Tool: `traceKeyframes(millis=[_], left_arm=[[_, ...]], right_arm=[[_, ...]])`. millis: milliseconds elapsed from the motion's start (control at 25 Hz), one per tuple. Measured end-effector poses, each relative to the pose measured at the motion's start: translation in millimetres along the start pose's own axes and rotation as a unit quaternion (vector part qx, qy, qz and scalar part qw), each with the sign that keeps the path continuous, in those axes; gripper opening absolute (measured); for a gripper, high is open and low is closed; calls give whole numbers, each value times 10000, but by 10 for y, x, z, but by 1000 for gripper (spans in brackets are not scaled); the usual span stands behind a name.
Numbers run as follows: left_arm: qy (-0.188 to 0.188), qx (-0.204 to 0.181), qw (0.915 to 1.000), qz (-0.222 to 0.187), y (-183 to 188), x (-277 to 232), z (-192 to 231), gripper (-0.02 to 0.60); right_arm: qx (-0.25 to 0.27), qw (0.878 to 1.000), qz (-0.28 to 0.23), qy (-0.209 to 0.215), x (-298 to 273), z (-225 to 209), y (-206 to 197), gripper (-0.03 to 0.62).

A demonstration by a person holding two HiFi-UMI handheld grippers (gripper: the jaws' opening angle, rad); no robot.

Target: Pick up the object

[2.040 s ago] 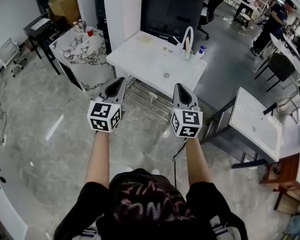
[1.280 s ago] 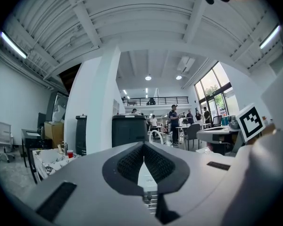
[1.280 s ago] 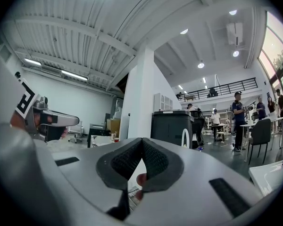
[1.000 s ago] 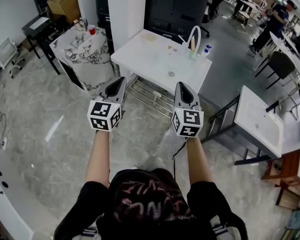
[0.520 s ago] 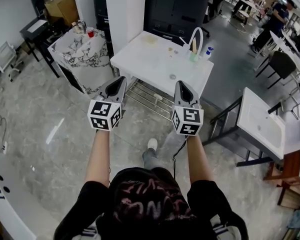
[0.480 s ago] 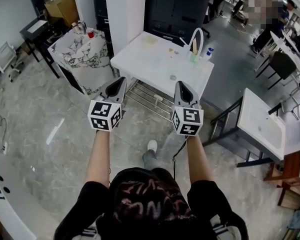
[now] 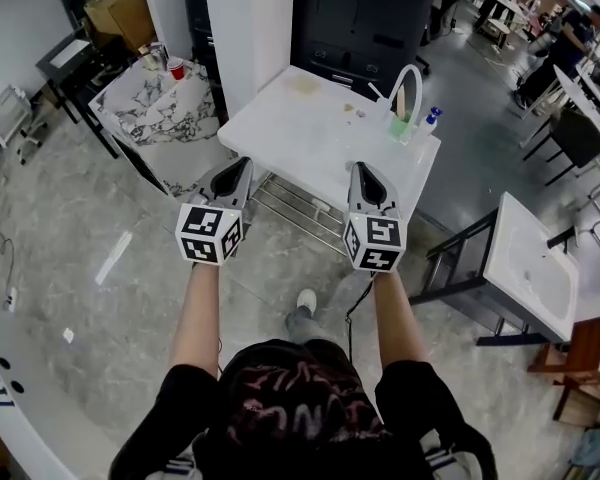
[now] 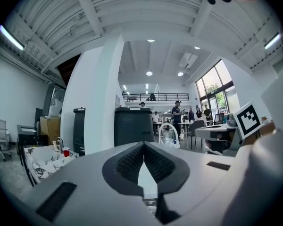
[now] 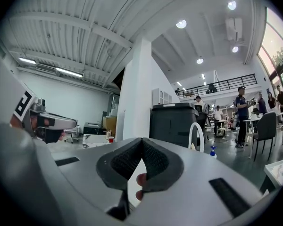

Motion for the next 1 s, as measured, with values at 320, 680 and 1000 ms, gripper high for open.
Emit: traceKeyframes(millis=[320, 680, 1000], left_arm=[[31, 16, 9999, 106, -76, -1078, 289, 15], [62, -41, 9999, 76, 54, -2021, 450, 15], [50, -18, 9999, 113, 3, -2440, 660, 15]], right_arm=[[-72, 10000, 20, 49, -983, -531, -86, 13], [-88, 9997, 60, 240, -1802, -952, -112, 13], [-89, 9995, 71, 299, -2265, -1024, -146, 14]])
Point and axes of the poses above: the fingertips, and each gripper's own axes: x backward along the fingers, z to its left, y out of its top, the point moved 2 cm from there along x, backward along the fingers, and after that the axes turned 4 degrees about -z, right-handed, at the moved point
